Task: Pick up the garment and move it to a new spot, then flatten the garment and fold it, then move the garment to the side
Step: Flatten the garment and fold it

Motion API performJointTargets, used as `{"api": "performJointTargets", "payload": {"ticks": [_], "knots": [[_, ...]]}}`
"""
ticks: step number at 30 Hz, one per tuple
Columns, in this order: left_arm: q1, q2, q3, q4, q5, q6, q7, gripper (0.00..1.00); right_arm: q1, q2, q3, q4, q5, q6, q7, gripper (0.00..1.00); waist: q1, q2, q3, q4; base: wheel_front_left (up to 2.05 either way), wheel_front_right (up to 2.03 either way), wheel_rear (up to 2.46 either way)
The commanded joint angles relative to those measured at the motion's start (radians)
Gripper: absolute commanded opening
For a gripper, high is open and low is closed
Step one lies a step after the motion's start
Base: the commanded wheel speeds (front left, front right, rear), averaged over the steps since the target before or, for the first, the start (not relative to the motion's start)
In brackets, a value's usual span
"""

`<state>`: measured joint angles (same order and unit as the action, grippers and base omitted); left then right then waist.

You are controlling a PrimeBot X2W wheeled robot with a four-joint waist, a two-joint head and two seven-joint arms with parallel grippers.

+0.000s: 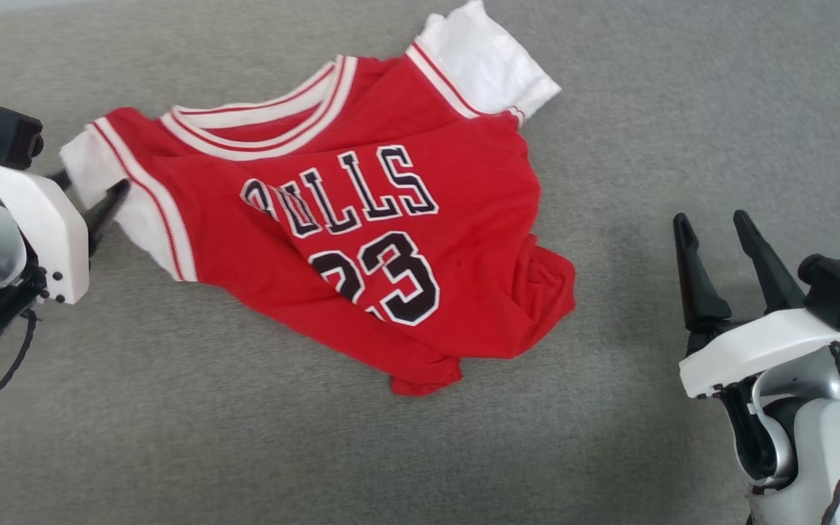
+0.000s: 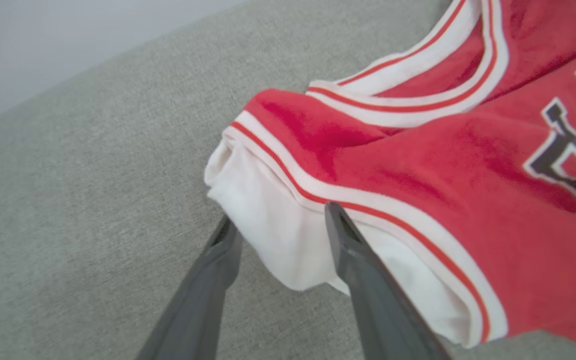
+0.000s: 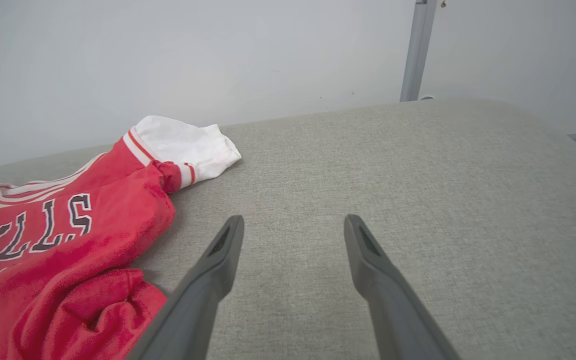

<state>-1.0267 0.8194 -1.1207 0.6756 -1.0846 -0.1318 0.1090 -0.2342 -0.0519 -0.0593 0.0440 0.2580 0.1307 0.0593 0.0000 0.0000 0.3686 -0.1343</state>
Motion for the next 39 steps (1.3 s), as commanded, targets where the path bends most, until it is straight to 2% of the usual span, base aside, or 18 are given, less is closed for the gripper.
{"api": "performJointTargets", "payload": {"ticks": [1, 8, 12, 13, 16, 20, 26, 30, 35, 39], "knots": [[-0.005, -0.003, 0.001, 0.003, -0.018, 0.002, -0.03, 1.0, 0.01, 0.0, 0.003, 0.0, -0.012, 0.0, 0.009, 1.0, 0.0, 0.0, -0.021, 0.025, 0.0, 0.0, 0.0], [0.079, -0.04, 0.02, 0.003, -0.069, 0.002, -0.233, 1.0, 0.021, -0.009, 0.028, -0.026, -0.064, 0.0, 0.113, 1.0, 0.0, 0.0, -0.077, 0.114, 0.0, 0.0, 0.0], [0.145, -0.093, 0.048, 0.014, -0.08, 0.017, -0.342, 1.0, 0.033, -0.054, 0.073, -0.029, -0.076, 0.0, 0.223, 1.0, 0.0, 0.0, -0.098, 0.162, 0.0, 0.0, 0.0], [0.145, -0.093, 0.048, 0.014, -0.08, 0.017, -0.342, 1.0, 0.033, -0.054, 0.073, -0.029, -0.076, 0.0, 0.223, 1.0, 0.0, 0.0, -0.098, 0.162, 0.0, 0.0, 0.0], [0.201, -0.147, 0.093, 0.004, -0.065, 0.046, -0.372, 1.0, 0.043, -0.108, 0.116, -0.028, -0.061, 0.0, 0.329, 1.0, 0.0, 0.0, -0.108, 0.198, 0.0, 0.0, 0.0], [0.302, -0.219, 0.265, -0.076, 0.043, 0.098, -0.375, 1.0, 0.034, -0.189, 0.156, -0.05, -0.028, 0.0, 0.462, 1.0, 0.0, 0.0, -0.113, 0.247, 0.0, 0.0, 0.0], [0.534, -0.34, 0.597, -0.248, 0.274, 0.13, -0.375, 1.0, 0.007, -0.283, 0.193, -0.088, 0.026, 0.0, 0.649, 1.0, 0.0, 0.0, -0.123, 0.309, 0.0, 0.0, 0.0], [0.674, -0.428, 0.761, -0.35, 0.436, 0.108, -0.375, 1.0, -0.017, -0.317, 0.196, -0.102, 0.062, 0.0, 0.747, 1.0, 0.0, 0.0, -0.128, 0.347, 0.0, 0.0, 0.0], [0.804, -0.561, 0.918, -0.4, 0.583, 0.043, -0.375, 1.0, -0.041, -0.338, 0.23, -0.068, 0.115, 0.0, 0.876, 1.0, 0.0, 0.0, -0.125, 0.399, 0.0, 0.0, 0.0], [0.835, -0.623, 0.981, -0.394, 0.621, 0.015, -0.375, 1.0, -0.031, -0.36, 0.254, -0.011, 0.133, 0.0, 0.929, 1.0, 0.0, 0.0, -0.119, 0.428, 0.0, 0.0, 0.0]]}}
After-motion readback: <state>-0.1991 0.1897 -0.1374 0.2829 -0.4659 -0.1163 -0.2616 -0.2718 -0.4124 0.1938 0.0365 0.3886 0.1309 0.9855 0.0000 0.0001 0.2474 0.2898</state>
